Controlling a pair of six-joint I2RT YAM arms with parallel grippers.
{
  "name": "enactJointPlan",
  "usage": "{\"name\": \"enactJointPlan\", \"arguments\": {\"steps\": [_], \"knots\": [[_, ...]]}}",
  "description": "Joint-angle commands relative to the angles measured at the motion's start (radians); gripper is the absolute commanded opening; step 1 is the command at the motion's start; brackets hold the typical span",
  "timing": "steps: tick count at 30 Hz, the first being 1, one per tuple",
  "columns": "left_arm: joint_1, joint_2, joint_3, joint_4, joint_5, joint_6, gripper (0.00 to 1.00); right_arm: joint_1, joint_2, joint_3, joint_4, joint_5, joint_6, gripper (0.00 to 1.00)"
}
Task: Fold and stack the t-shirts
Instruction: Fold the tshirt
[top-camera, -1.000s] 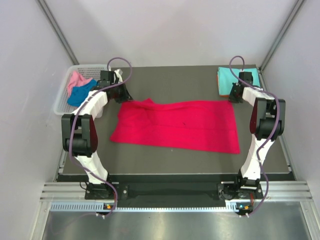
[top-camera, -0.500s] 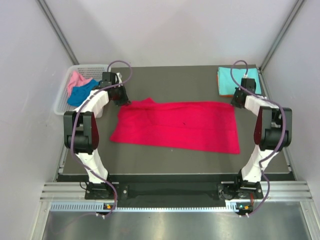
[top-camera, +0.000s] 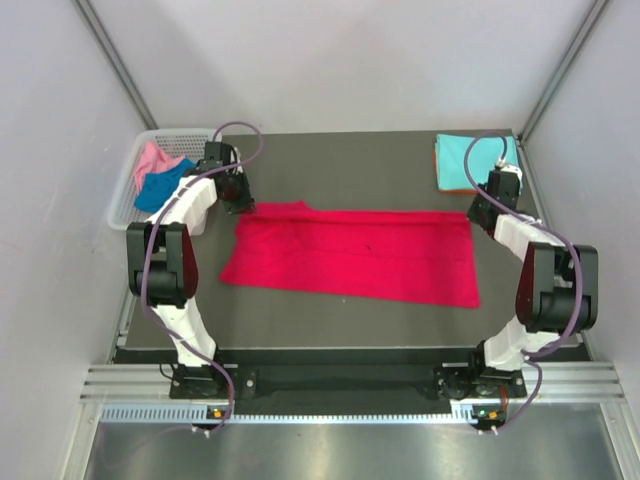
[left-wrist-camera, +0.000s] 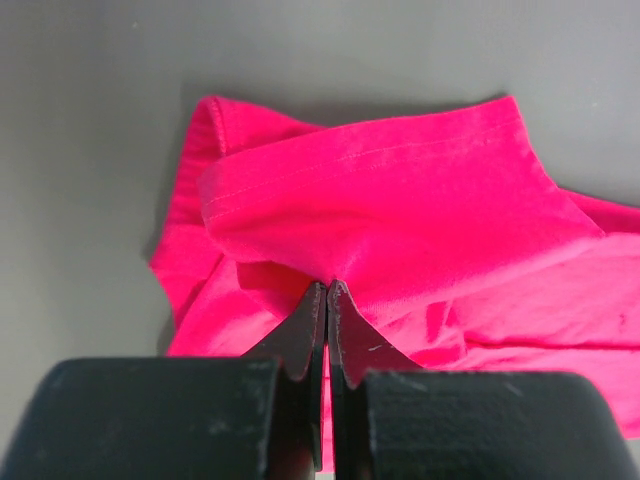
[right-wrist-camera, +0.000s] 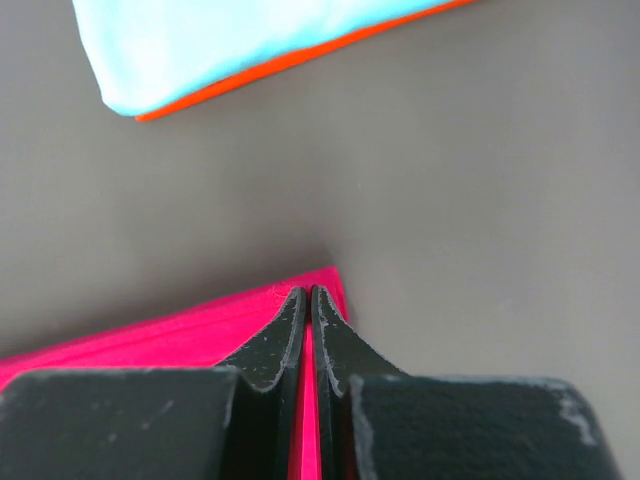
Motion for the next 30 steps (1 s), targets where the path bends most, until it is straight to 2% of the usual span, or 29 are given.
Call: {"name": "enactJointPlan", "arguments": {"steps": [1,10,20,30], "knots": [[0.001,-0.036,0.003,-0.039,-0.041,0.010,0.00,0.000,-0.082,-0.050,0.070,0.030,0.024,0.00],[-0.013,-0.075,-0.050,-0.068,-0.036,0.014,0.00,0.000,-0.165,-0.165,0.073,0.035,0.049,0.00],[-0.016,-0.113,-0.084,-0.095,-0.046,0.016,0.00,0.001,-0.200,-0.193,0.000,0.056,0.076,0.00],[-0.044,-0.119,-0.159,-0.087,-0.049,0.016,0.00,0.001,-0.277,-0.277,-0.014,-0.008,0.101,0.04]]}}
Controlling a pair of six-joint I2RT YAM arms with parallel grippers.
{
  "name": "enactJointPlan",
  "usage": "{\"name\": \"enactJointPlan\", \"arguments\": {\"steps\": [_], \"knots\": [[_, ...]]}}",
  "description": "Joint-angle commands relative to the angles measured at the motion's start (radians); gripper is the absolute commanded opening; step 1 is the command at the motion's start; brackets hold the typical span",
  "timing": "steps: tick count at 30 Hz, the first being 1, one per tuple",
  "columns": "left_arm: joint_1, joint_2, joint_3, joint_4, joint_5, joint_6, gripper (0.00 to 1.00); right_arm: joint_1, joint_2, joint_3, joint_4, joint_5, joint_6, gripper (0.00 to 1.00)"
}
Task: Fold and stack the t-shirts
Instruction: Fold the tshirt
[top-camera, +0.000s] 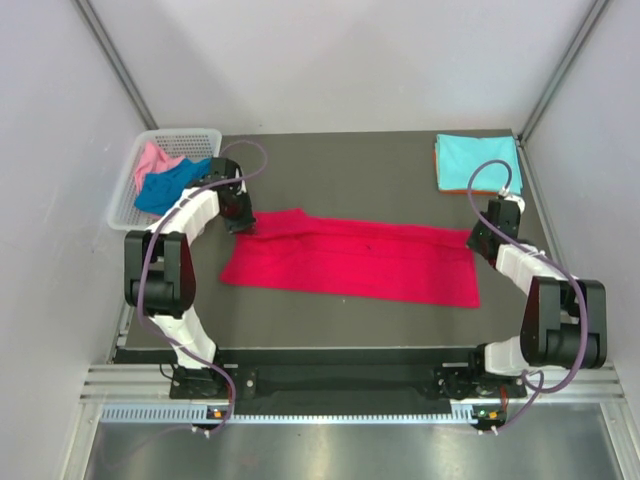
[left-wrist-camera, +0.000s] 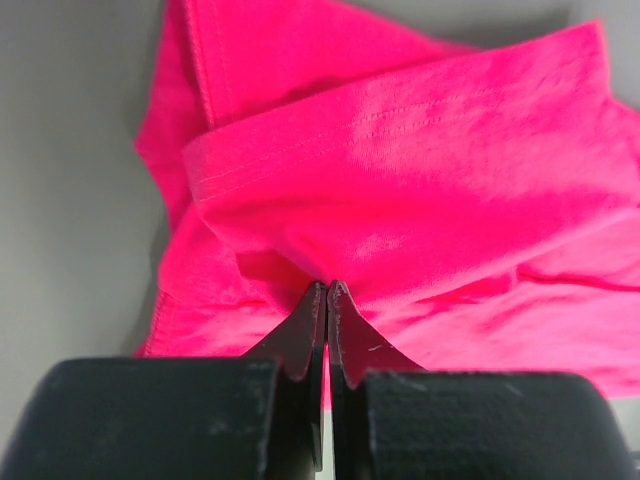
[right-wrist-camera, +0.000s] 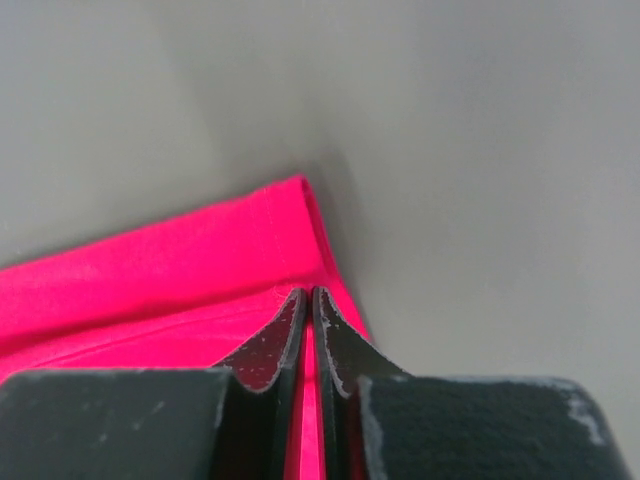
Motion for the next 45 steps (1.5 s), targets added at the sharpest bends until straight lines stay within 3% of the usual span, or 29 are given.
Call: {"name": "enactJointPlan", "arguments": {"steps": [1,4,11,16,22,30,45], "knots": [[-0.019,-0.036,-0.025,-0.014,-0.024,0.013,0.00,0.001,-0.079,-0.026,-0.022,-0.020,0.023,0.05],[-0.029,-0.031,-0.029,-0.034,-0.046,0.018,0.02,0.000,-0.106,-0.023,-0.099,0.009,0.048,0.13],[-0.046,-0.080,-0.005,-0.065,-0.122,0.002,0.21,-0.002,-0.111,0.039,-0.219,0.020,0.081,0.34],[-0.085,-0.117,0.040,-0.090,-0.216,0.008,0.22,0.001,-0.142,0.056,-0.211,-0.073,0.092,0.27],[-0.089,-0.102,0.031,-0.041,-0.093,-0.016,0.28,0.010,-0.081,0.087,-0.250,-0.066,0.129,0.29],[-0.089,-0.046,-0.014,0.002,-0.112,-0.051,0.37,0.010,-0.039,0.089,-0.250,-0.067,0.135,0.32],[-0.089,-0.059,-0.112,0.045,-0.104,-0.068,0.42,0.009,0.015,0.069,-0.222,-0.044,0.120,0.32]]}}
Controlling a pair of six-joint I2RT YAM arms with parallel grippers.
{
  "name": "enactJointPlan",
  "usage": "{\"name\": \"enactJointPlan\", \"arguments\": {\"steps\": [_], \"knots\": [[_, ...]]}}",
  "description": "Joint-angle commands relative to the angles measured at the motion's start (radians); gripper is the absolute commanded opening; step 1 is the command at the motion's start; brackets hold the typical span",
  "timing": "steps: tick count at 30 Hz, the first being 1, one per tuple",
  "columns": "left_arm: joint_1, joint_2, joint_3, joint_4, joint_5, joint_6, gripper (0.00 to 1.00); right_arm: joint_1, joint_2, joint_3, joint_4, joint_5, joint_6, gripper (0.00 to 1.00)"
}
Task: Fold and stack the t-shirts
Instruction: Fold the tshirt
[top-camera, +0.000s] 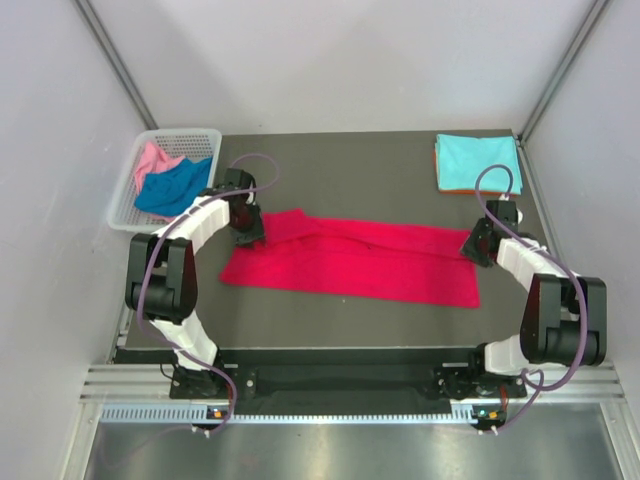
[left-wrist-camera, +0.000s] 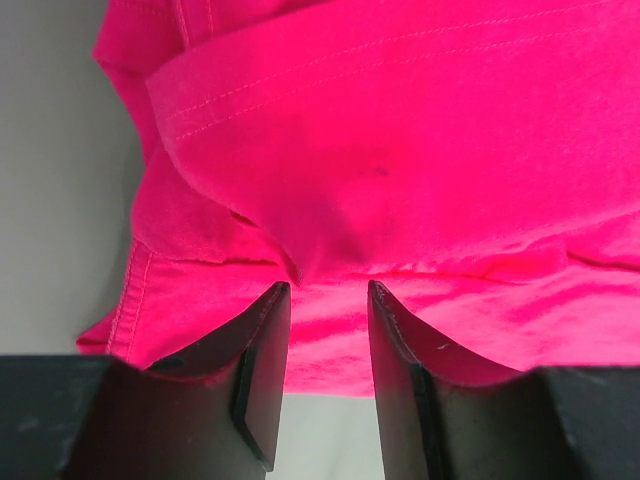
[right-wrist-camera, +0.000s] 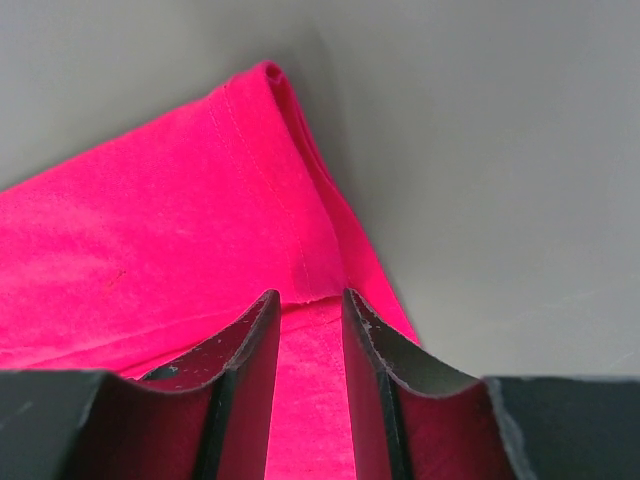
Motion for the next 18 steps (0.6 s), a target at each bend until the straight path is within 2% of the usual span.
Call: {"name": "enactJointPlan", "arguments": {"steps": [1,8,12,16,17,18], "knots": [[0.001,-0.017,-0.013,0.051,0.006,-0.012,0.42,0.009,0.012,0.020,0.033,0.013,-0.003,0.32],[0.001,-0.001,-0.021,0.088,-0.008,-0.029,0.42,0.007,0.020,0.017,0.050,0.024,-0.010,0.31],[0.001,0.026,-0.007,0.085,-0.006,-0.030,0.36,0.007,0.037,0.020,0.056,0.027,-0.019,0.31],[0.001,0.026,-0.002,0.075,-0.025,-0.026,0.19,0.005,0.052,0.023,0.053,0.030,-0.021,0.30],[0.001,0.026,0.005,0.068,-0.034,-0.023,0.09,0.007,0.052,0.025,0.053,0.027,-0.023,0.29],[0.001,0.028,0.010,0.062,-0.040,-0.024,0.04,0.005,0.051,0.023,0.055,0.027,-0.021,0.27]]}}
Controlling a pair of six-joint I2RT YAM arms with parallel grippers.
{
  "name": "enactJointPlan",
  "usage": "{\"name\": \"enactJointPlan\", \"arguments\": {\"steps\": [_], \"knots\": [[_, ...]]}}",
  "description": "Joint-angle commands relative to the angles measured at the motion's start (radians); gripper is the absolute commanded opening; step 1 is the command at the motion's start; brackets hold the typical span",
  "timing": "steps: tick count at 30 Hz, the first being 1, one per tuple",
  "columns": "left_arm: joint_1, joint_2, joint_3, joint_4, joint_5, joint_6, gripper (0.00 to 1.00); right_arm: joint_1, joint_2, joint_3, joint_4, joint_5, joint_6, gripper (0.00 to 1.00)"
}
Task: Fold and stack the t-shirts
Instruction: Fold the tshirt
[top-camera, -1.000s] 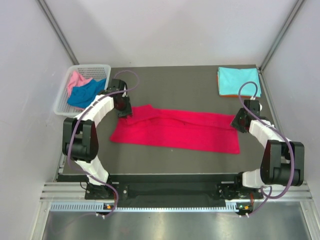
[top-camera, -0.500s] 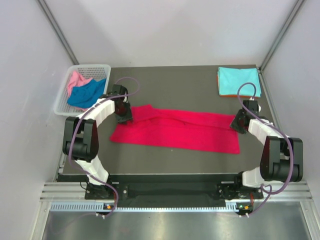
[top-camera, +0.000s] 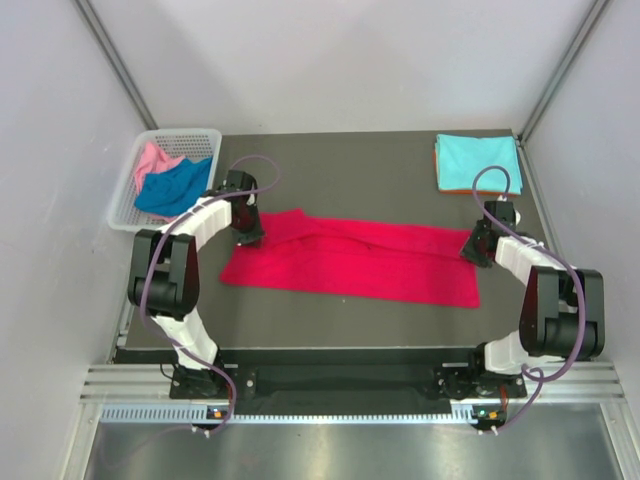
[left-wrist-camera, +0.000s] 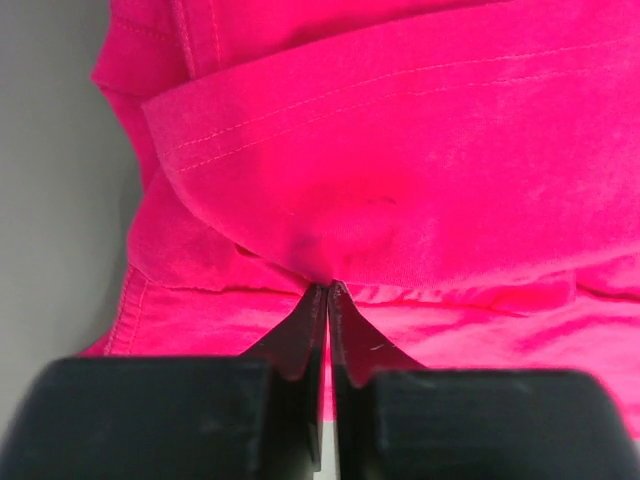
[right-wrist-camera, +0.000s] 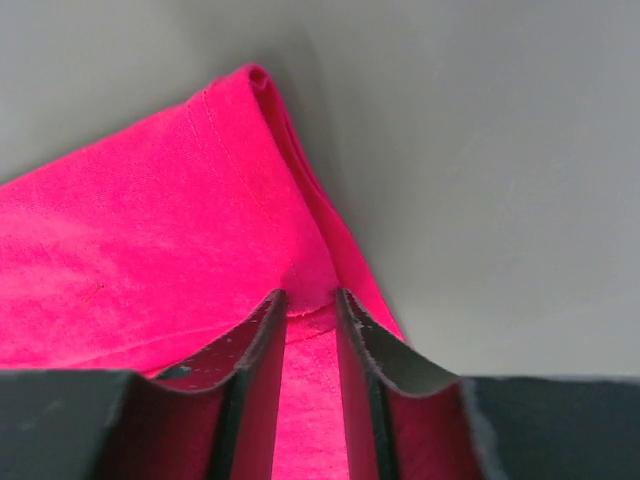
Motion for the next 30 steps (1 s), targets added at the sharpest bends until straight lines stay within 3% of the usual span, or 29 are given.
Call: {"name": "enactJointPlan", "arguments": {"steps": [1,6,30], "knots": [[0.001,-0.002,0.028,0.004,-0.025,0.007,0.00,0.007,0.001,0.023,0.032,0.022,-0.013,0.26],[0.001,0.007,0.077,-0.034,-0.108,0.012,0.00,0.005,-0.012,0.034,0.021,0.045,-0.027,0.00],[-0.008,-0.022,0.038,-0.066,-0.223,0.010,0.00,0.005,-0.048,0.008,0.036,0.056,-0.059,0.00]]}}
